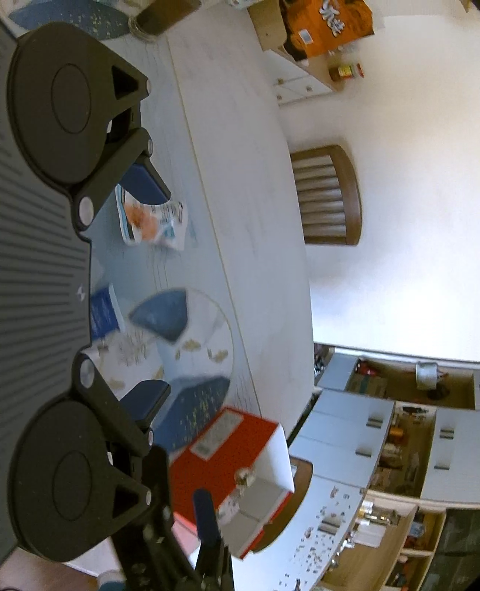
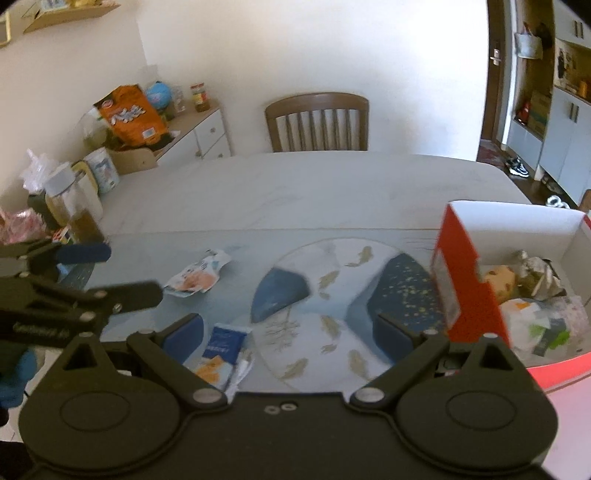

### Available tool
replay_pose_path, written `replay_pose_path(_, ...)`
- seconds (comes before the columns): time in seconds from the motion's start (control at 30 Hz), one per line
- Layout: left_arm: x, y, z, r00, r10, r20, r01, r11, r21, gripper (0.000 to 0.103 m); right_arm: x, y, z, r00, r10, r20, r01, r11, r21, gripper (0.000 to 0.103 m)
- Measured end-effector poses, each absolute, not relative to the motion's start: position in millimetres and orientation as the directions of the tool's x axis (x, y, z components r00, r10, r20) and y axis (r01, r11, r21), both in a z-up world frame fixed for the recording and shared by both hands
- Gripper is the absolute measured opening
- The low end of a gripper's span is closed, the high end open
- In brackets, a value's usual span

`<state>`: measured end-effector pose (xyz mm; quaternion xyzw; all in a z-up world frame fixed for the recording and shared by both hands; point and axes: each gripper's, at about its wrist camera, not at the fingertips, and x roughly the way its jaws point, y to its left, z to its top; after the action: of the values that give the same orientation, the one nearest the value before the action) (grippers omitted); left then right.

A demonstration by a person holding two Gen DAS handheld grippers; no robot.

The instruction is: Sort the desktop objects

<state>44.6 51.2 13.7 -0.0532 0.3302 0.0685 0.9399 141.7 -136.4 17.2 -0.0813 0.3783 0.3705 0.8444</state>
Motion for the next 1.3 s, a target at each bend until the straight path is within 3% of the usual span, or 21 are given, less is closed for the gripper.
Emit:
replay_pose_path(0.23,51.7,81.1,-8.6,0.759,0.132,-0.637,-0.193,0.981,-0.027,0.102,117.9,-106.0,5.1,0.465,0.553,-0.692,-0.712,0.698,0.079,0.098)
replay_pose_path(0.6,70.4,112.3,-38.0,0.737,0.154,-0.658,-0.218,0.976,-0.016,0.102,107.1,-81.5,-27.4,0.412,0.526,-0.744,-0.714,0.694,0.096,0.092)
replay_pose_path(1.17,80.6,113.8,-60.2,0.704,0.155,-0.693,-0.207,0.978,0.008,0.102,92.2,-74.8,-89.1,0.362,0.388,-0.848,-0.746,0.666,-0.013,0.058)
replay_pose_path(1.3,81.0,115.6,-63.9,0.697,0.159,-0.700,-0.211,0.977,0.012,0.102,102.0,-78.6,-89.5,0.391,0.371,-0.842,-0.725,0.688,-0.033,0.057)
